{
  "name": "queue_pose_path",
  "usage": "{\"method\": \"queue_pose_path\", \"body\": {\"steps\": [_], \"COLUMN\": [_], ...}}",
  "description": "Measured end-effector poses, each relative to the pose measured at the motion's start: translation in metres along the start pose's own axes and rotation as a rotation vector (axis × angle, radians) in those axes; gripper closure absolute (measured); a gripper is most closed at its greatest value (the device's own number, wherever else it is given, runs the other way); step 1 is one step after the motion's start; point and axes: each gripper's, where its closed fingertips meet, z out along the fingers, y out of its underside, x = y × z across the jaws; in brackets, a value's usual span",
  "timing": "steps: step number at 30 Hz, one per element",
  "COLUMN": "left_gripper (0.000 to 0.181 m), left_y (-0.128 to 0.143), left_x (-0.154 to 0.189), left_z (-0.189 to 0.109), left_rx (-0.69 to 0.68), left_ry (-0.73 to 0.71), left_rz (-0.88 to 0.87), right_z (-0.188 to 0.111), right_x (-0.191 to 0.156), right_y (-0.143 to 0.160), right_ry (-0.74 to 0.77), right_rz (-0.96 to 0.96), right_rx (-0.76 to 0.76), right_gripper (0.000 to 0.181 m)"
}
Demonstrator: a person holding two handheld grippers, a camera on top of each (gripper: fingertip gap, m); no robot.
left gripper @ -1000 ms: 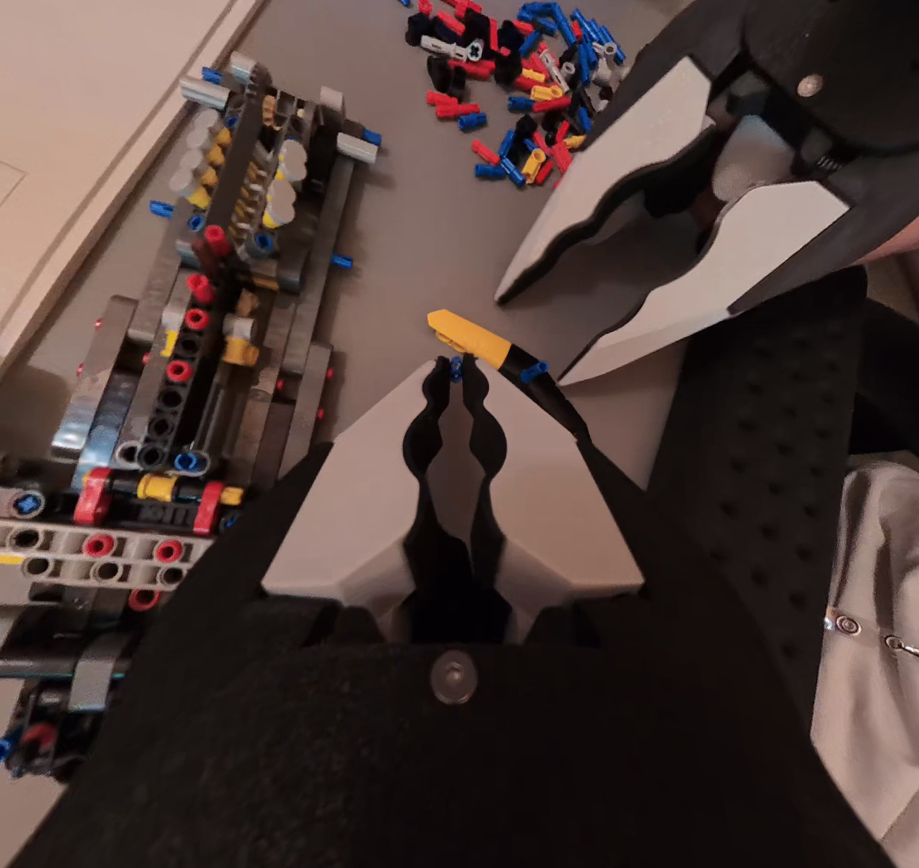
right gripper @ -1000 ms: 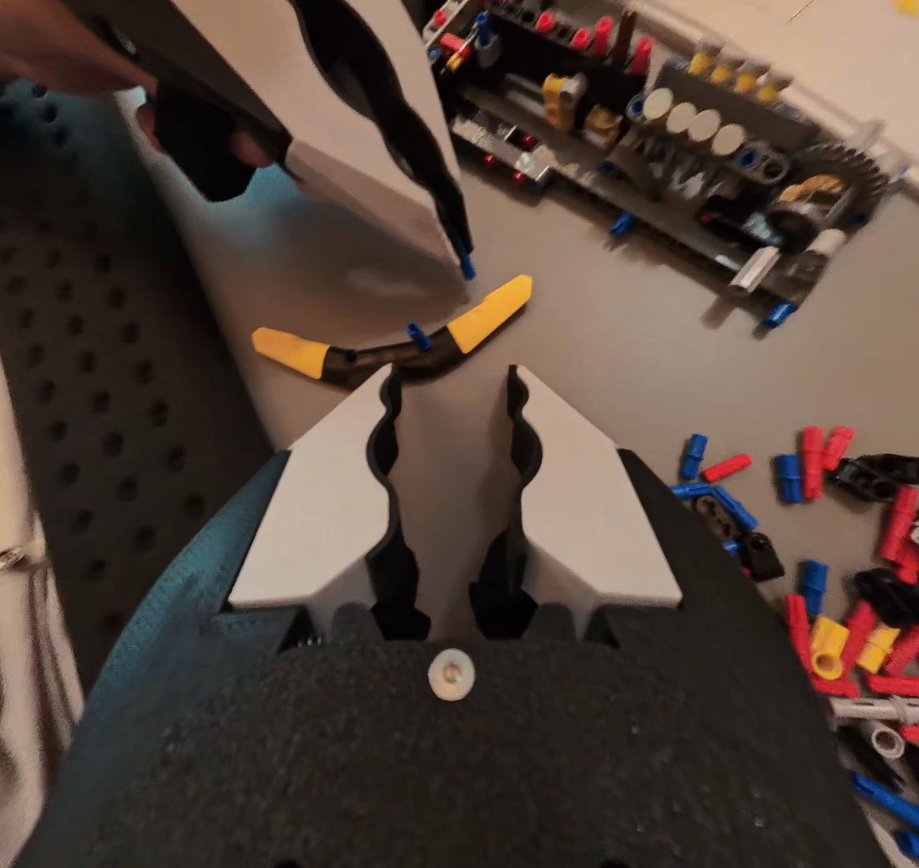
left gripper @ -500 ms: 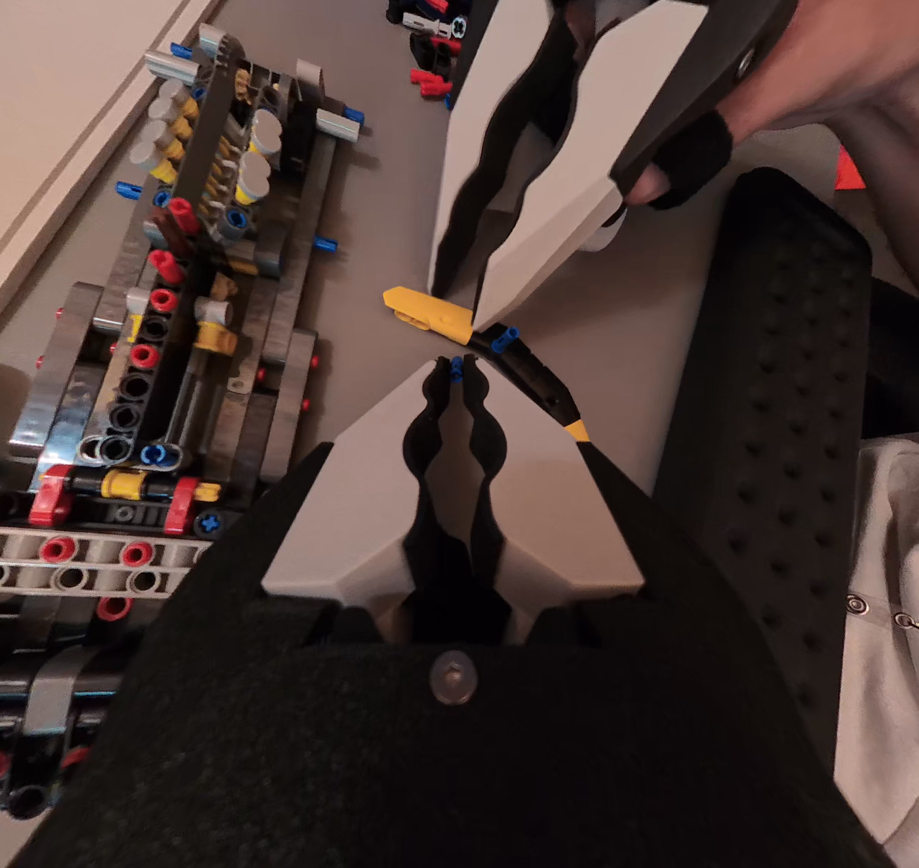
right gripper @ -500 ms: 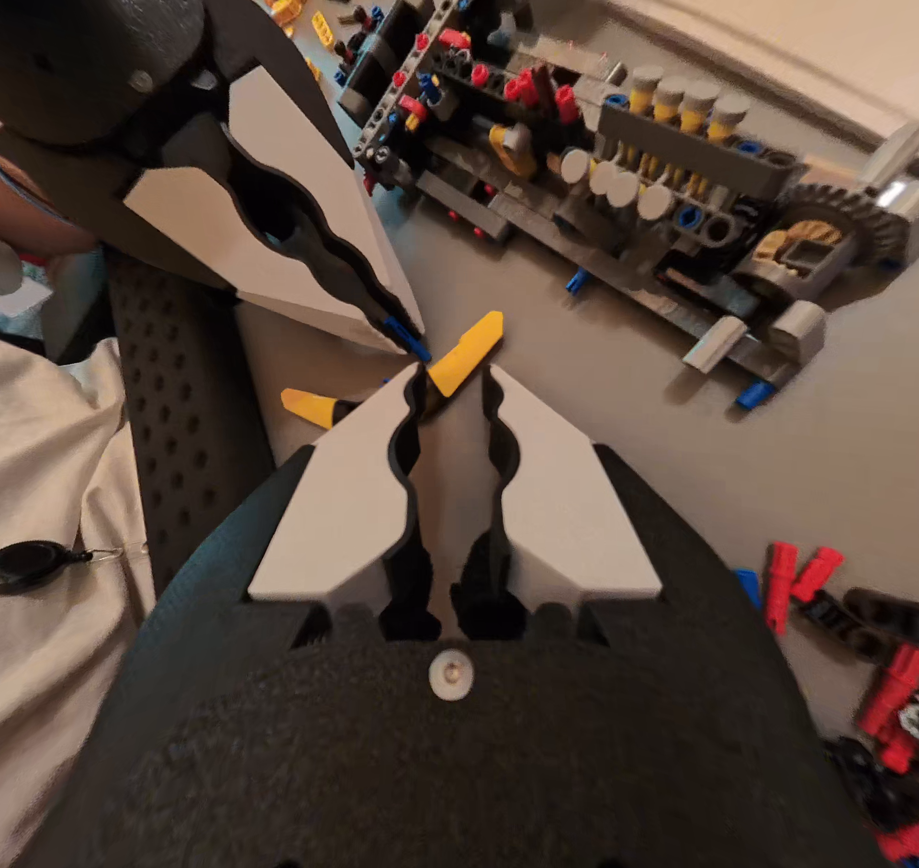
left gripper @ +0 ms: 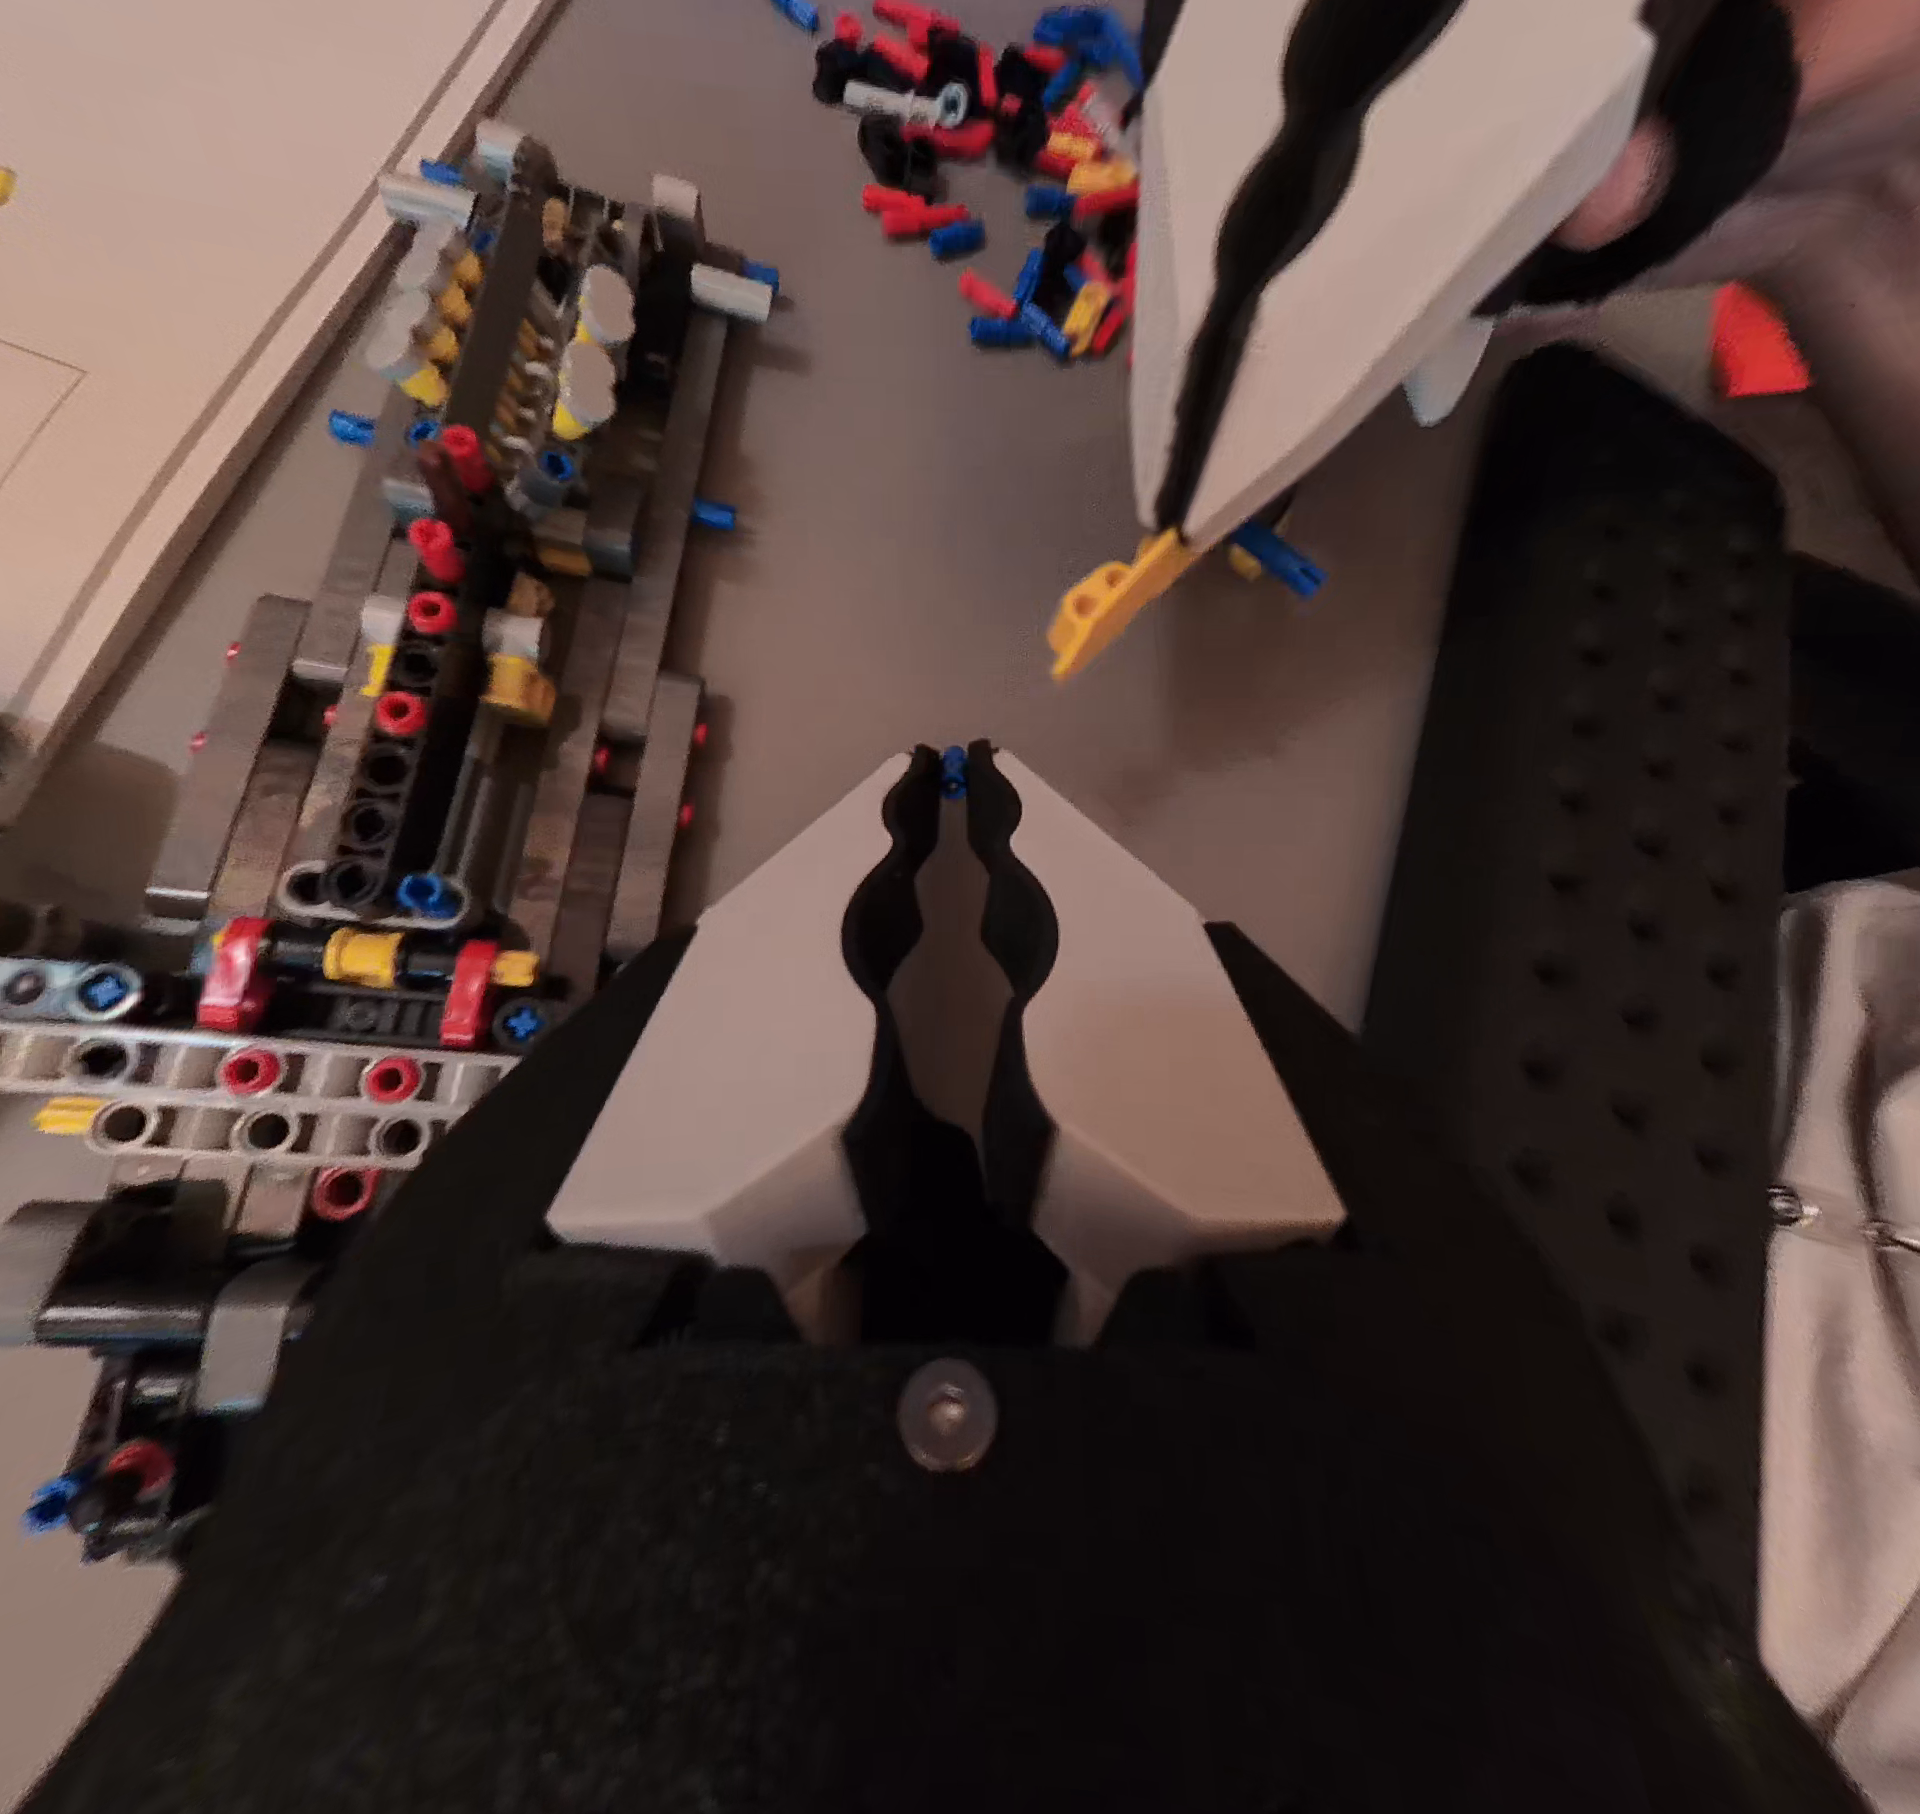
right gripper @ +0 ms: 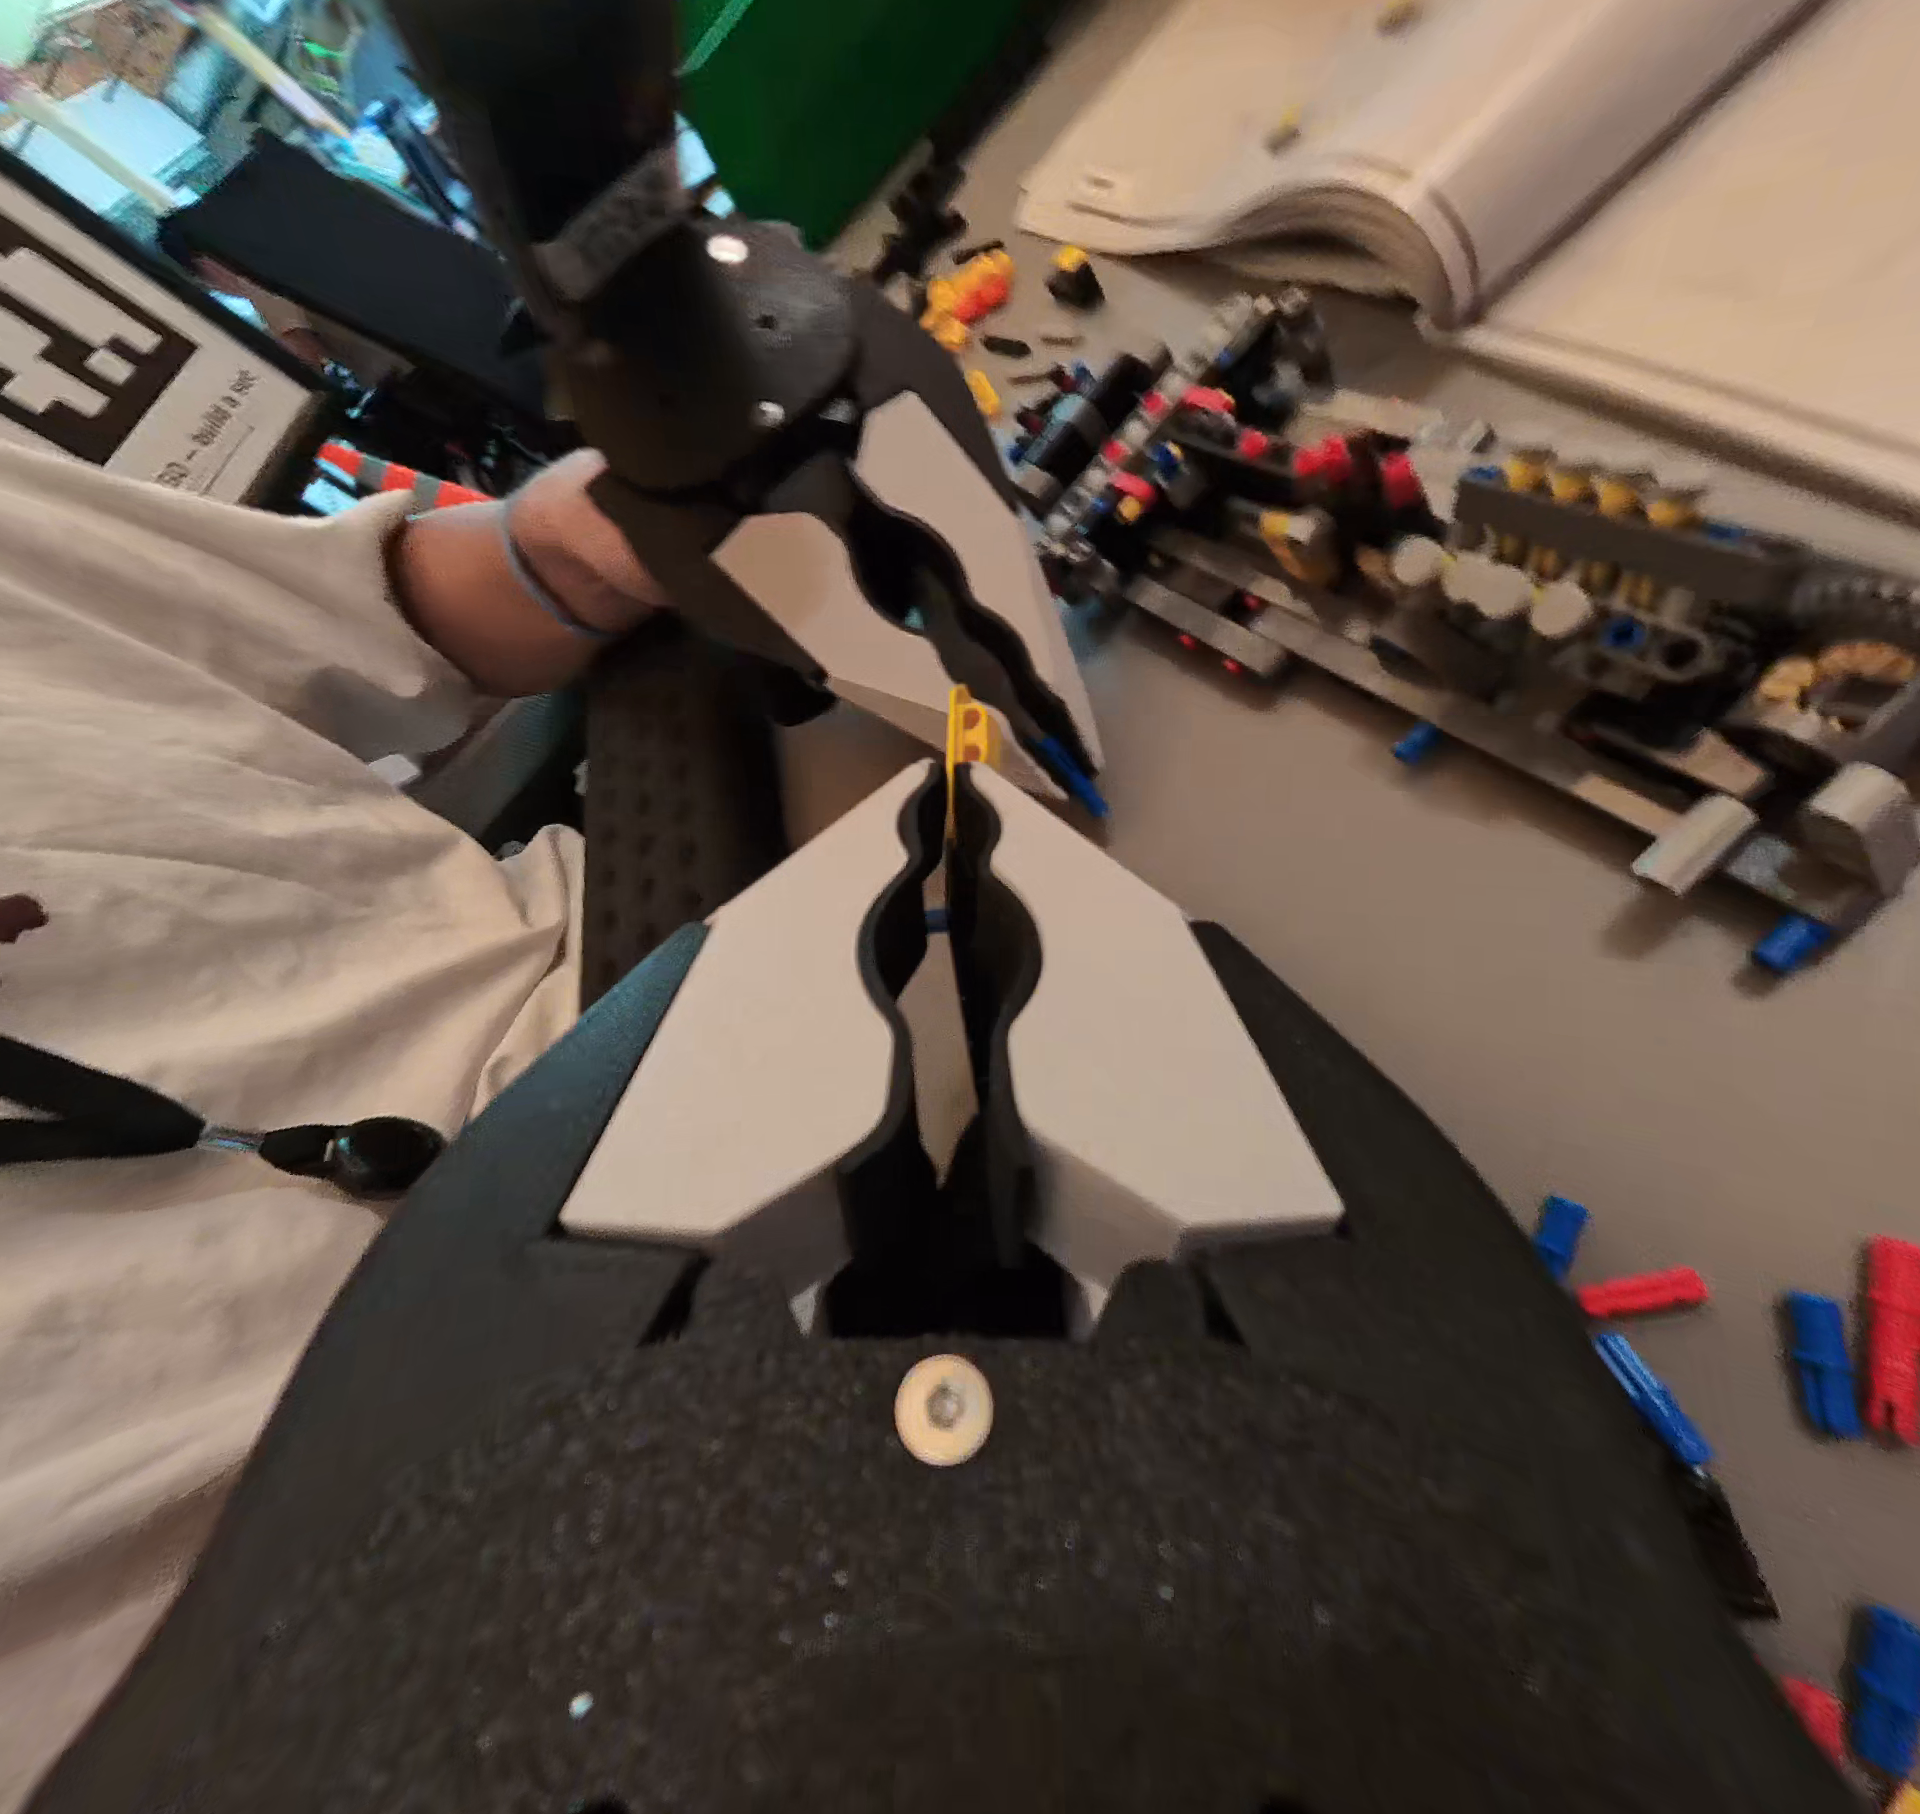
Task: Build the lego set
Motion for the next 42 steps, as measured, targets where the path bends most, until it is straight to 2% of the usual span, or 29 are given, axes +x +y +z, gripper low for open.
{"method": "queue_pose_path", "body": {"steps": [1,4,6,10,16,25,28,31,34,37,42], "left_gripper": [0.178,0.177,0.178,0.177,0.178,0.177,0.177,0.177,0.178,0.178,0.178], "left_y": [-0.004,-0.025,-0.035,-0.037,-0.035,-0.046,-0.049,-0.049,-0.038,-0.04,-0.037], "left_x": [0.004,0.017,0.027,0.032,0.029,0.032,0.027,0.028,0.059,0.081,0.075], "left_z": [-0.001,-0.011,-0.019,-0.021,-0.019,-0.025,-0.029,-0.032,-0.029,-0.033,-0.029], "left_rx": [0.026,0.145,0.206,0.227,0.209,0.268,0.285,0.293,0.223,0.248,0.242], "left_ry": [0.03,0.11,0.18,0.235,0.173,0.152,0.133,0.158,0.372,0.496,0.521], "left_rz": [-0.012,-0.003,-0.011,-0.066,-0.004,0.038,0.039,0.041,0.036,0.01,-0.069], "right_z": [-0.001,-0.002,-0.001,0.0,0.003,-0.006,-0.012,-0.018,-0.015,-0.005,0.002], "right_x": [-0.008,-0.026,-0.024,-0.025,-0.022,-0.021,-0.04,-0.062,-0.069,-0.068,-0.05], "right_y": [-0.004,-0.014,-0.014,-0.012,-0.008,-0.015,-0.033,-0.042,-0.041,-0.033,-0.023], "right_ry": [-0.012,-0.028,0.042,0.112,0.152,0.373,0.263,0.025,-0.148,-0.285,-0.333], "right_rz": [-0.035,-0.116,-0.172,-0.256,-0.26,-0.364,-0.302,-0.165,-0.057,0.067,0.178], "right_rx": [0.022,0.073,0.065,0.042,-0.012,-0.138,-0.004,0.131,0.214,0.226,0.268], "right_gripper": [0.181,0.181,0.181,0.181,0.179,0.181,0.181,0.181,0.181,0.181,0.179]}}
